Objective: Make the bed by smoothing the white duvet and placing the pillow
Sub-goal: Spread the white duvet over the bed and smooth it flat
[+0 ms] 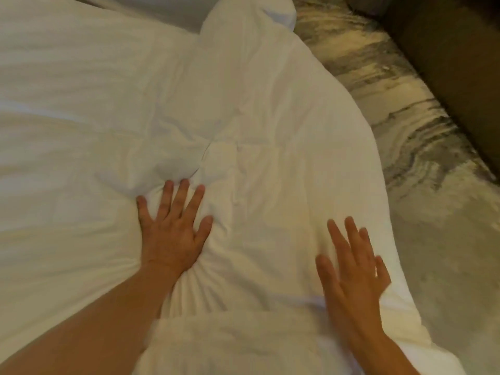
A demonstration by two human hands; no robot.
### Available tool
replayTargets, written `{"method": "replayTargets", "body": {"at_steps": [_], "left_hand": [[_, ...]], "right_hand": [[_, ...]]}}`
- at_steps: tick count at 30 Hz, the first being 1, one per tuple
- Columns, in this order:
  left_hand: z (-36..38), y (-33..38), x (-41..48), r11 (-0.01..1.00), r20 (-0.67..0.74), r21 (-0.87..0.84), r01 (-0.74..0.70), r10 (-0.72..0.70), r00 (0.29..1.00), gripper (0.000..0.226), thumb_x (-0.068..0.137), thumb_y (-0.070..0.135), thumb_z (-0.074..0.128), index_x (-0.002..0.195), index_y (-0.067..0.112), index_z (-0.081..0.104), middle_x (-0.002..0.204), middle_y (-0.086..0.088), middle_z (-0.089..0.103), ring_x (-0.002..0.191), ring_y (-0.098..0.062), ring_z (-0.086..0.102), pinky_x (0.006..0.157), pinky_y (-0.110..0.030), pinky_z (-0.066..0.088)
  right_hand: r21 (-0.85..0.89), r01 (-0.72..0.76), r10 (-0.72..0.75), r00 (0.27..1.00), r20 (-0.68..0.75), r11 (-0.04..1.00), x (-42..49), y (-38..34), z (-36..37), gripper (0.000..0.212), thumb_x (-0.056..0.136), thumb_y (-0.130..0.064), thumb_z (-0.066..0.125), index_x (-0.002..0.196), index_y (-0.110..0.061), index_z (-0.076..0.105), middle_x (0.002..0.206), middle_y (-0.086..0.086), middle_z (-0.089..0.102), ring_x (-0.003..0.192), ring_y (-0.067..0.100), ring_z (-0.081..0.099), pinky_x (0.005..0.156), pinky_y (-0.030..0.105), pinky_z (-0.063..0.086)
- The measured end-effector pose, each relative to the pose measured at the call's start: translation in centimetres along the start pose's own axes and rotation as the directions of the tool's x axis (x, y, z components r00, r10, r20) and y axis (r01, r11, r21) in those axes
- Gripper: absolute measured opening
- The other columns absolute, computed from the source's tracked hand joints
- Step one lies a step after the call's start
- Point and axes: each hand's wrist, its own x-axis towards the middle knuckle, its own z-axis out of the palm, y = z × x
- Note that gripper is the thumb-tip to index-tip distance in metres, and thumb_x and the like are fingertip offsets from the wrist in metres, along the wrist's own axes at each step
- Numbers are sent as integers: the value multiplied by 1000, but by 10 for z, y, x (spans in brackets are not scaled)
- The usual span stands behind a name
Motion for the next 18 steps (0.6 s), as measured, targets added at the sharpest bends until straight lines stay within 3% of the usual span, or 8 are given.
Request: {"method": "replayTargets", "body": {"at_steps": [4, 8, 11, 13, 14, 16, 18], "left_hand": [[7, -5, 1, 1000, -19, -10, -5, 4, 1000, 68, 97, 57, 27, 160, 31, 31, 170, 1, 23, 156, -26, 23, 118, -70, 9], [15, -11, 5, 1000, -102, -11, -19, 18, 995, 67, 98, 58, 27, 156, 28, 42, 166, -2, 32, 151, -26, 33, 117, -71, 14], [17, -12, 11, 999, -168, -24, -23, 19, 986, 66, 97, 57, 30, 150, 25, 51, 162, -5, 40, 148, -24, 37, 116, -71, 18], [21, -12, 13, 999, -199, -22, -26, 21, 980, 66, 90, 54, 40, 147, 24, 56, 160, -6, 43, 146, -24, 39, 114, -72, 21], [23, -11, 14, 999, -205, -23, -29, 23, 978, 65, 90, 53, 41, 146, 23, 57, 159, -7, 44, 145, -25, 40, 114, -71, 22], [26, -11, 14, 999, -213, -39, -32, 23, 977, 64, 96, 56, 33, 146, 24, 56, 158, -7, 46, 144, -25, 41, 115, -70, 21], [27, -12, 15, 998, -216, -54, -36, 23, 976, 66, 98, 57, 27, 147, 24, 55, 157, -8, 47, 144, -25, 42, 115, -69, 20]], "right_hand": [[42, 76, -74, 996, -41, 996, 177, -56, 9, 72, 97, -76, 20, 161, -43, 27, 174, -11, 9, 160, 14, 1, 125, 53, 3], [-100, 84, -87, 996, -24, 991, 313, -79, 23, 71, 100, -72, 26, 162, -37, 27, 174, -4, 15, 160, 23, 7, 123, 59, 10], [-201, -42, 26, 996, -81, 979, 375, -79, 21, 79, 98, -75, 22, 164, -31, 19, 174, 5, 11, 160, 30, 4, 121, 63, 9], [-242, -215, 198, 976, -92, 946, 399, -70, 18, 93, 94, -82, 20, 166, -24, 9, 173, 17, 7, 159, 37, 2, 121, 66, 7], [-237, -312, 299, 950, -90, 920, 410, -61, 19, 103, 89, -86, 22, 166, -19, 8, 171, 22, 12, 158, 41, 9, 121, 66, 10], [-110, -463, 458, 886, -66, 880, 424, -45, 24, 119, 77, -96, 31, 160, -10, 21, 157, 25, 39, 143, 47, 39, 117, 65, 28], [104, -471, 476, 879, -29, 876, 425, -37, 27, 113, 68, -99, 38, 138, -10, 44, 124, 18, 66, 107, 42, 66, 99, 60, 51]]}}
